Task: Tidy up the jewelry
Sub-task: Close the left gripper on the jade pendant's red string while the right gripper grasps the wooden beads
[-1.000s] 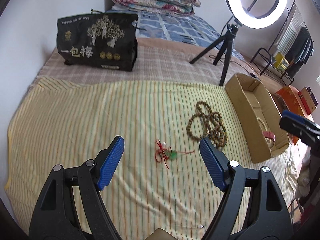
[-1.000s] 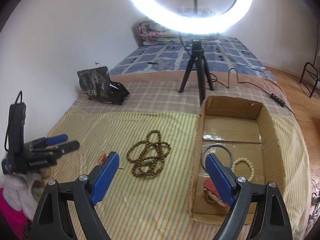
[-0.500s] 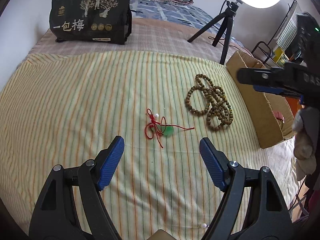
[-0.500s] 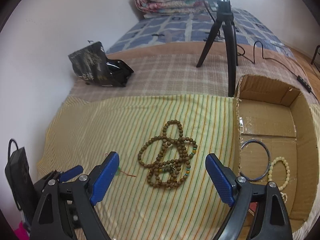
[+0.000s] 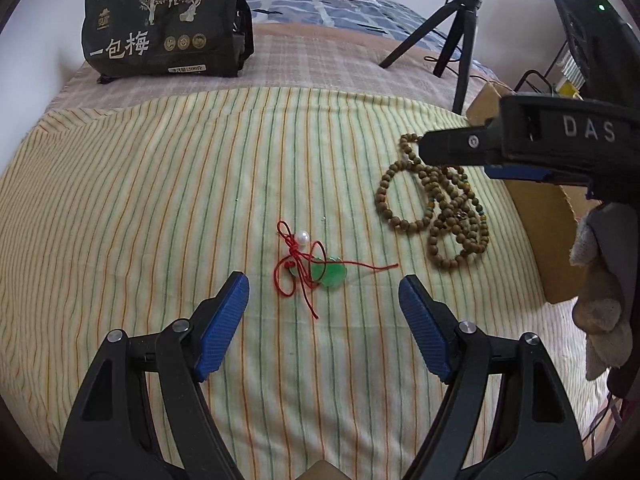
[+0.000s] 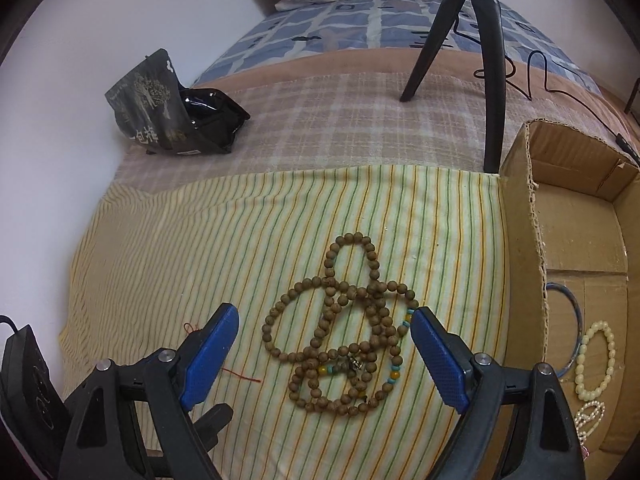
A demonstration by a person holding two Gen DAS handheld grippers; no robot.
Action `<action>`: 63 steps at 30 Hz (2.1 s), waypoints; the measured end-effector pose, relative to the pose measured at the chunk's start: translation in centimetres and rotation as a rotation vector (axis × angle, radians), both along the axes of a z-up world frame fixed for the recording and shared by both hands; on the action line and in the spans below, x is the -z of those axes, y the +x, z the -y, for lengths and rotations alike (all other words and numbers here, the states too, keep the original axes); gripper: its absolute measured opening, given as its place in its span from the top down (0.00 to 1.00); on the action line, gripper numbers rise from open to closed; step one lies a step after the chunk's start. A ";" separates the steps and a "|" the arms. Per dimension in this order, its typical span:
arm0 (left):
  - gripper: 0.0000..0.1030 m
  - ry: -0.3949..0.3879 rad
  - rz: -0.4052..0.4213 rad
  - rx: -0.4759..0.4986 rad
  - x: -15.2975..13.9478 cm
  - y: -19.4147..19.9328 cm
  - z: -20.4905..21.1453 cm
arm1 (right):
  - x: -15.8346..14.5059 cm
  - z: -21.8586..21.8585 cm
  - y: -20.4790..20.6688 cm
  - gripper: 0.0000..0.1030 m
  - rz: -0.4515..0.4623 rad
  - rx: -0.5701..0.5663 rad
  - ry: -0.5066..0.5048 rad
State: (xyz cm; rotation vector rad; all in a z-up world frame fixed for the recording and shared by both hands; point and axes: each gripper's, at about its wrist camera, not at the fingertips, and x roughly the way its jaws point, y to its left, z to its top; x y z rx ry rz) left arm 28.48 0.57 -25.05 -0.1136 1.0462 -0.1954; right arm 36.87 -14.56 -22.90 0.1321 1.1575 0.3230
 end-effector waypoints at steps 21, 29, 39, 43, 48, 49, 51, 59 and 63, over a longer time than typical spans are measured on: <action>0.64 0.072 -0.004 0.007 0.9 0.5 -0.4 | 3.6 -0.9 0.9 0.19 -0.051 -0.005 -0.090; 0.79 0.059 -0.009 0.009 0.9 0.2 -0.7 | 4.1 -2.4 0.1 0.29 -0.012 -0.068 -0.210; 0.95 0.043 -0.010 0.005 0.8 0.0 -1.0 | 3.3 -1.3 -0.4 0.89 0.012 -0.071 -0.172; 0.96 0.031 -0.005 0.010 0.7 -0.2 -1.0 | 3.0 -1.0 -0.7 0.90 0.023 -0.070 -0.163; 1.00 0.009 0.002 0.008 0.7 -0.3 -1.3 | 2.6 -0.9 -0.9 0.90 0.036 -0.067 -0.164; 1.00 0.001 0.009 0.005 0.4 -0.4 -1.3 | 2.5 -0.8 -0.9 0.90 0.039 -0.066 -0.163; 1.00 -0.015 0.020 0.005 0.0 -0.5 -1.5 | 2.2 -0.7 -1.0 0.90 0.044 -0.062 -0.159; 1.00 -0.004 0.031 0.034 0.0 -0.5 -1.0 | 2.3 -0.9 -0.8 0.90 0.049 -0.062 -0.168; 1.00 -0.009 0.046 0.038 -0.4 -0.5 -0.8 | 2.2 -1.0 -0.9 0.90 0.054 -0.066 -0.168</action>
